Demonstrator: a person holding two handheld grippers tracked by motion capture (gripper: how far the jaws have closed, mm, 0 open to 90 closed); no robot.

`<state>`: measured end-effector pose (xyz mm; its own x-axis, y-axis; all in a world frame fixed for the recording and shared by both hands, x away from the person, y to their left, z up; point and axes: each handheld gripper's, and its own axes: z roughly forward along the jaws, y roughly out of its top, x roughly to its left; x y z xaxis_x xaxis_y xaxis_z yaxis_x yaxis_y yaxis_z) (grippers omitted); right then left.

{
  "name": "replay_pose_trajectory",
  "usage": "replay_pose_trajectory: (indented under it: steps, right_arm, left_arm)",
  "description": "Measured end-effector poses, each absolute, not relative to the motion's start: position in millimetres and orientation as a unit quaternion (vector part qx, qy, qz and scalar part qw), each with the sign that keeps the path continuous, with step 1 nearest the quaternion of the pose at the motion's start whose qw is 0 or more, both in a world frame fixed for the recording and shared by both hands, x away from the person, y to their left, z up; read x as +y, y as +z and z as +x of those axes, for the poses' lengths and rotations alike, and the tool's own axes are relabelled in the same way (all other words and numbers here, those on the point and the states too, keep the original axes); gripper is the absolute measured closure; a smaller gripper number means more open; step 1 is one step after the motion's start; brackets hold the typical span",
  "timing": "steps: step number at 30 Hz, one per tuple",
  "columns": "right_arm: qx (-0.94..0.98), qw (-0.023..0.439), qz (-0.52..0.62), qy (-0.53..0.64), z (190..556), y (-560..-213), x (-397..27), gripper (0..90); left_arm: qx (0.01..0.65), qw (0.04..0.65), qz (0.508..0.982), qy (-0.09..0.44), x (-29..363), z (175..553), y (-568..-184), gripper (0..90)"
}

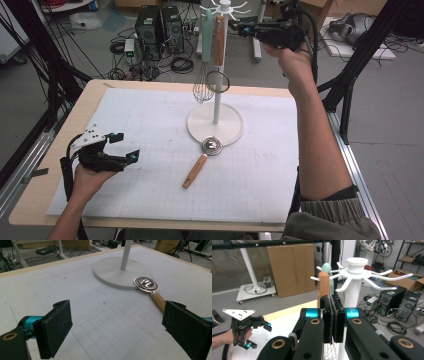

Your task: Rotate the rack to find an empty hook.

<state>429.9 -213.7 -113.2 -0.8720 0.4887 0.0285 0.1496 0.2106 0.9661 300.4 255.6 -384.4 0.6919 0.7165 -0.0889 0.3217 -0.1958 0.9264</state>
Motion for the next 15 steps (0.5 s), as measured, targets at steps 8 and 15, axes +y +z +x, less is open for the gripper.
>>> replay_pose_trajectory:
  steps: [8, 15]
  right_arm:
    - [0.766, 0.137, 0.214, 0.59, 437.2, -116.5, -213.7, 89.8]
    - [0.758, 0.141, 0.223, 0.596, 440.0, -120.0, -217.6, 89.8]
  left_arm:
    - [0.345, 0.528, 0.754, 0.186, 253.5, 299.8, -383.9, 9.6]
    - [0.344, 0.529, 0.753, 0.188, 252.9, 299.3, -383.5, 9.6]
